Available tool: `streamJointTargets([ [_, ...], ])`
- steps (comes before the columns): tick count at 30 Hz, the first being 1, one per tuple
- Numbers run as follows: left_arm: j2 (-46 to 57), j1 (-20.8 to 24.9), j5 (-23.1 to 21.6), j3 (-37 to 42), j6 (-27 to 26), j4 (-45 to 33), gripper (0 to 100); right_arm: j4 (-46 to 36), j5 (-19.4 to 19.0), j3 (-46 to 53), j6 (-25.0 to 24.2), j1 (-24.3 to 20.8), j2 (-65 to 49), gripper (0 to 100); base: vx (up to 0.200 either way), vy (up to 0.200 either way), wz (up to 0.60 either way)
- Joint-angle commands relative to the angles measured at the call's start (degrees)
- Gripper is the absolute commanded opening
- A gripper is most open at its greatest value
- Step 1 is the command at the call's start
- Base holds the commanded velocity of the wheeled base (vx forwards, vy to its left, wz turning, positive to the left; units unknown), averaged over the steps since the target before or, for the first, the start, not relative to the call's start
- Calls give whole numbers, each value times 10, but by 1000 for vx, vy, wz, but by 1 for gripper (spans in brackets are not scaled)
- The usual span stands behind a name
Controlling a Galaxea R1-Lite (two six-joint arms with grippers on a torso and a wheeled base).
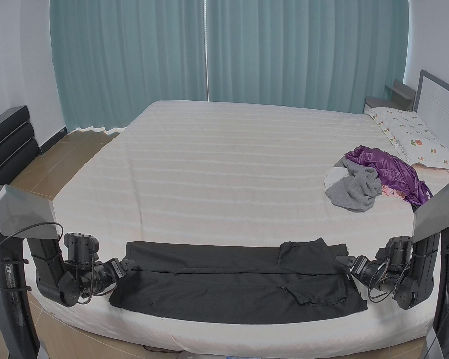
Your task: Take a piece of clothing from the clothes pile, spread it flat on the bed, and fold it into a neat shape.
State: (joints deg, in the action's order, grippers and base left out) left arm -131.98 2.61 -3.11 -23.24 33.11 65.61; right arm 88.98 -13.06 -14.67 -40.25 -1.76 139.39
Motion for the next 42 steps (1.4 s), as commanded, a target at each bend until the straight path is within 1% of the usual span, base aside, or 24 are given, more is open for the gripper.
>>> streamJointTargets([
  [1, 30, -9, -3, 9, 4, 0, 100, 8, 0, 6, -7, 13, -30, 100, 0, 0, 0],
  [4, 29, -3, -2, -17, 62, 0, 100, 8, 0, 1, -39, 18, -32, 100, 0, 0, 0],
  [5, 25, -1, -2, -27, 71, 0, 100, 8, 0, -1, -47, 15, -32, 100, 0, 0, 0],
  [13, -20, 19, 9, -57, 68, 0, 100, 8, -1, -2, -55, 11, -25, 100, 0, 0, 0],
  [14, -21, 23, 9, -59, 67, -2, 0, 8, -1, -2, -56, 11, -25, 100, 0, 0, 0],
  [19, -33, 24, 31, -54, 39, 0, 0, 8, -1, -1, -64, 11, -24, 100, 0, 0, 0],
  [22, -32, 20, 43, -49, 39, 0, 0, 8, -1, 2, -64, 11, -25, 100, 0, 0, 0],
  [26, -25, 14, 44, -34, 39, 0, 0, 8, 0, 3, -64, 11, -25, 100, 0, 0, 0],
  [40, -21, 13, 44, -33, 40, 0, 0, 8, -1, 3, -64, 11, -19, 100, 0, 0, 0],
  [41, -20, 13, 44, -33, 40, 0, 100, 8, -1, 3, -64, 11, -19, 100, 0, 0, 0],
  [42, -20, 13, 44, -33, 42, 0, 100, 8, -1, 3, -64, 11, -18, 100, 0, 0, 0],
])
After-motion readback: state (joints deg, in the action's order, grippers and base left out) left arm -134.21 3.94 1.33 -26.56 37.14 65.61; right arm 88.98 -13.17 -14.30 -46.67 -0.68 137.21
